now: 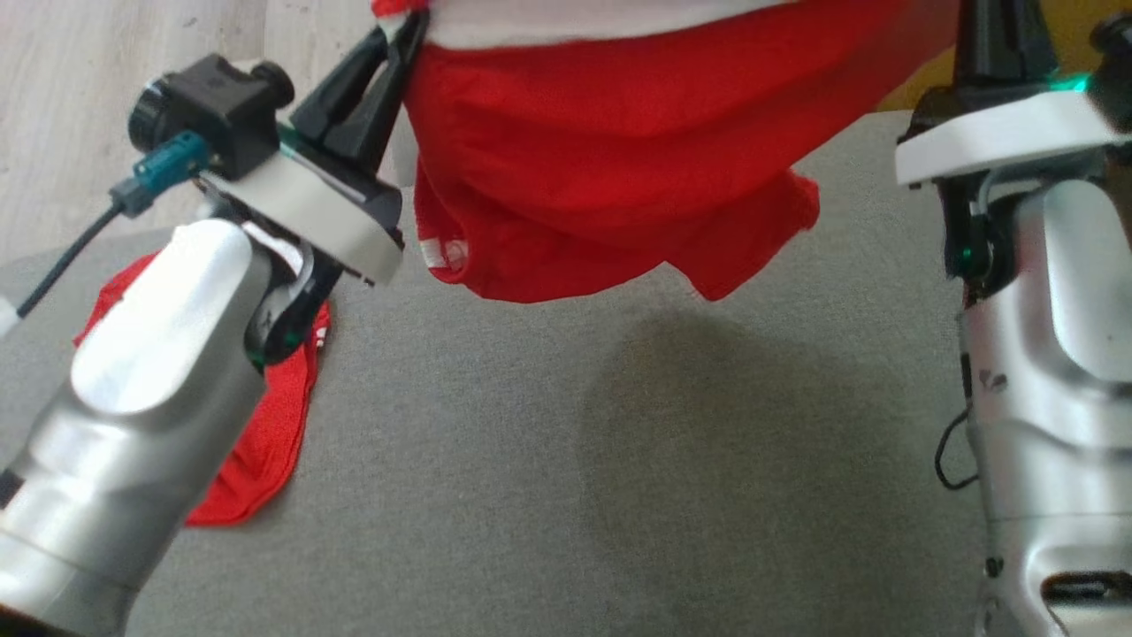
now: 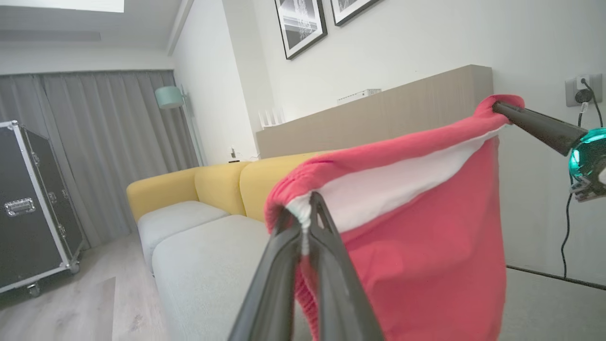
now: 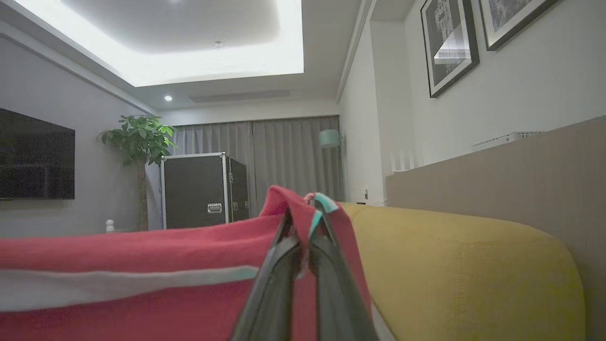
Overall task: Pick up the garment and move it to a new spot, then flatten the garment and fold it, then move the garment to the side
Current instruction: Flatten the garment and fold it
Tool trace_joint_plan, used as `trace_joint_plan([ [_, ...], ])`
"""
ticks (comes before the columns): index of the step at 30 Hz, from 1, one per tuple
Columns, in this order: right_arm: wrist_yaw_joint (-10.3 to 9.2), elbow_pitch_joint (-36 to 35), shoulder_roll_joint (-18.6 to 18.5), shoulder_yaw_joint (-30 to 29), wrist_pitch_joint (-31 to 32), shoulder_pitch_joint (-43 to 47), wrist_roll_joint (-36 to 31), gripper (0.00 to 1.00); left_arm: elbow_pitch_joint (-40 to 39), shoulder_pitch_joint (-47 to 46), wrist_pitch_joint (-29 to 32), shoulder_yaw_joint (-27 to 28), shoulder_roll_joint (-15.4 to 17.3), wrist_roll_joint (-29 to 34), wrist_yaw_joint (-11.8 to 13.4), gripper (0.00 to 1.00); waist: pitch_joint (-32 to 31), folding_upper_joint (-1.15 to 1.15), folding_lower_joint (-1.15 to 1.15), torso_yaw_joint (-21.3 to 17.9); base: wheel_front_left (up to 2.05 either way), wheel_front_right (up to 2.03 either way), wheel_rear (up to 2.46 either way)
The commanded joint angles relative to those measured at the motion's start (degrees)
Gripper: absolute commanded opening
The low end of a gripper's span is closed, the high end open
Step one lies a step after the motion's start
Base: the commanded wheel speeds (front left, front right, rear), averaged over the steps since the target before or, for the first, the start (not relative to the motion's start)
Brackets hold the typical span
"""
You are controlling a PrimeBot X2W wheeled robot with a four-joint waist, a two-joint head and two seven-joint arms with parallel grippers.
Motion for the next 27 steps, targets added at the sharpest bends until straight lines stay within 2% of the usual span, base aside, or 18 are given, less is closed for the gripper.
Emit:
trace_joint_plan([
  [1, -0.04, -2.3, 0.4, 0.74, 0.76, -0.82, -0.7, 0.0, -1.7, -1.78, 0.62, 2.69, 2.71, -0.46, 0.28, 0.0, 0.49, 0.0, 0.0, -0.1, 0.0, 0.0, 0.0],
  [7, -0.04, -1.96, 0.4, 0.0, 4.38, -2.15, -3.1, 0.0, -2.78, -2.69, 2.4, 3.32, 3.52, -1.77, 0.37, 0.0, 4.33, 0.0, 0.0, -0.55, 0.0, 0.0, 0.0],
  [16, -0.04, 7.4, 0.4, -0.51, 4.39, -16.87, -6.81, 0.0, 2.61, -13.86, 4.77, 3.45, 3.94, -0.82, -0.63, 0.0, 15.56, 0.0, 0.0, -2.27, 0.0, 0.0, 0.0],
  [19, -0.04, 14.25, 0.4, -0.37, 4.78, -24.19, -4.0, 0.0, 7.36, -19.11, 2.79, 1.62, 3.84, 2.2, -1.03, 0.0, 19.34, 0.0, 0.0, -3.09, 0.0, 0.0, 0.0],
  [21, -0.04, 18.01, 0.4, -0.64, 2.41, -28.61, -5.97, 0.0, 10.79, -22.02, 1.21, 0.66, 3.34, 2.69, -1.24, 0.0, 21.1, 0.0, 0.0, -3.71, 0.0, 0.0, 0.0],
  [27, -0.04, 25.32, 0.4, -7.04, -3.94, -38.34, -9.71, 0.0, 20.33, -32.06, -6.36, 1.21, 1.52, 4.34, -1.37, 0.0, 24.65, 0.0, 0.0, -4.32, 0.0, 0.0, 0.0],
])
